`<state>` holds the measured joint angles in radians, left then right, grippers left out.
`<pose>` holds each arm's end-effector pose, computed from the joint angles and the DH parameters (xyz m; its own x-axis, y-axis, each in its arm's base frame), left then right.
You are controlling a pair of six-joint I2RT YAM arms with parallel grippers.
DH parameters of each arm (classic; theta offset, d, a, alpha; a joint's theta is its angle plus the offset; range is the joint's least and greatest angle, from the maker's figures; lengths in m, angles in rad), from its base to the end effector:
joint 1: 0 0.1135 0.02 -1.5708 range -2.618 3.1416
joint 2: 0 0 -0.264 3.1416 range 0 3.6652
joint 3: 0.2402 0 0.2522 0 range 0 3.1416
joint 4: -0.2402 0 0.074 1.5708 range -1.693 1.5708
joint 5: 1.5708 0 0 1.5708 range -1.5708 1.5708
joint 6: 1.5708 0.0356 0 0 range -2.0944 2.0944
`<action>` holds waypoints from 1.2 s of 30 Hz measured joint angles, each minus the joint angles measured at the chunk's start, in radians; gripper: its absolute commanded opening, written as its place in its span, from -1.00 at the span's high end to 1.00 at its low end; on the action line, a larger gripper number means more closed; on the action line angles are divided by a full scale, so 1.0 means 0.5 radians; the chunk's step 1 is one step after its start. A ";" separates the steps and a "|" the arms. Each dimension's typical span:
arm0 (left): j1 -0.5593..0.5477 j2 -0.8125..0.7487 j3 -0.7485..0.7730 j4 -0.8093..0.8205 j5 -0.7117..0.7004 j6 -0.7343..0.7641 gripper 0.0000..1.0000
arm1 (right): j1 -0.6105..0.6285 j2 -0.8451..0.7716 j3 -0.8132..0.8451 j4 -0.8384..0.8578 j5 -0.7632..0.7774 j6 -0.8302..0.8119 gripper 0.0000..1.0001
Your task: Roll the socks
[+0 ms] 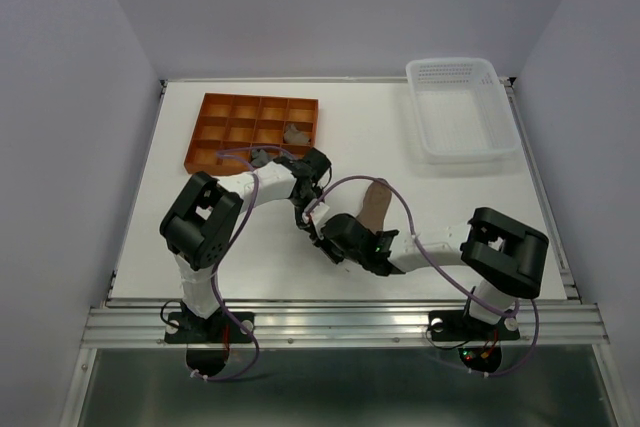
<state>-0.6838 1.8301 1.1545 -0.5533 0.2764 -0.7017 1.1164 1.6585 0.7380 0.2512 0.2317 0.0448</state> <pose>0.2672 -0.2303 0.1603 -0.9959 0.0105 -0.0901 0.0469 0.9096 -0.4128 0.1497 0.2879 0.1504 -0.3077 -0.5305 -0.7899 -0.7825 0.6134 -0.1072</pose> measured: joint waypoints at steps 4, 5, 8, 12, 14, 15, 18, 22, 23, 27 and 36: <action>-0.002 0.000 0.011 -0.008 0.000 -0.005 1.00 | 0.022 0.013 0.001 -0.009 0.103 0.005 0.90; -0.003 0.000 0.013 -0.008 0.000 -0.005 0.97 | 0.022 0.013 0.001 -0.011 0.117 0.008 0.93; -0.003 0.000 0.018 -0.003 0.000 -0.013 0.61 | 0.022 0.013 0.001 -0.018 0.175 0.030 0.99; 0.014 0.000 0.020 0.028 0.008 -0.015 0.39 | 0.034 0.021 0.002 -0.030 0.278 0.097 0.99; 0.037 -0.002 0.020 0.053 0.036 -0.018 0.30 | 0.034 0.024 0.002 -0.033 0.320 0.146 0.99; 0.049 -0.002 0.020 0.062 0.045 -0.018 0.25 | 0.034 0.024 0.001 -0.035 0.334 0.172 0.98; 0.132 -0.015 0.018 0.127 0.071 -0.021 0.13 | 0.016 0.021 -0.001 -0.034 0.327 0.255 0.99; 0.244 -0.095 0.018 0.225 0.067 -0.021 0.10 | -0.056 -0.010 -0.004 -0.037 0.273 0.401 0.99; 0.264 -0.115 0.018 0.248 0.067 -0.020 0.10 | -0.079 -0.023 -0.004 -0.040 0.266 0.435 0.99; 0.351 -0.201 0.018 0.378 0.075 -0.020 0.10 | -0.234 -0.137 -0.084 0.017 0.143 0.610 0.99; 0.429 -0.203 0.017 0.570 0.179 -0.004 0.10 | -0.628 -0.235 -0.373 0.349 -0.406 0.992 0.99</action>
<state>-0.4694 1.7287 1.1629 -0.2684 0.3660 -0.7036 0.8024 1.5410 0.5514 0.4255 0.0288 0.5407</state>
